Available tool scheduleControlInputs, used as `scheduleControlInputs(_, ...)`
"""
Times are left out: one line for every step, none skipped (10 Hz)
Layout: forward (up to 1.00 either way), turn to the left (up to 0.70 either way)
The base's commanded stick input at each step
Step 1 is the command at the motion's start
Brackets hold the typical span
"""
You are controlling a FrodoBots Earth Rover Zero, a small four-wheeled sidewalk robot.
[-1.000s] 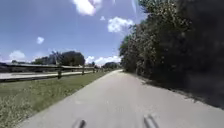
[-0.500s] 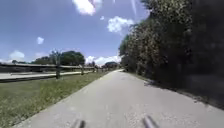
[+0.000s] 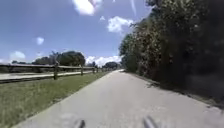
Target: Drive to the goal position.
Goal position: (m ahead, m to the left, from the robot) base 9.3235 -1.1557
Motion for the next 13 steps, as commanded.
scheduleControlInputs(0.5,0.0)
scheduleControlInputs(0.5,0.0)
scheduleControlInputs(0.5,0.0)
scheduleControlInputs(0.5,0.0)
scheduleControlInputs(0.5,0.0)
scheduleControlInputs(0.5,0.0)
scheduleControlInputs(0.5,0.0)
scheduleControlInputs(0.5,0.0)
scheduleControlInputs(0.5,0.0)
scheduleControlInputs(0.5,0.0)
scheduleControlInputs(0.5,0.0)
scheduleControlInputs(0.5,0.0)
scheduleControlInputs(0.5,0.0)
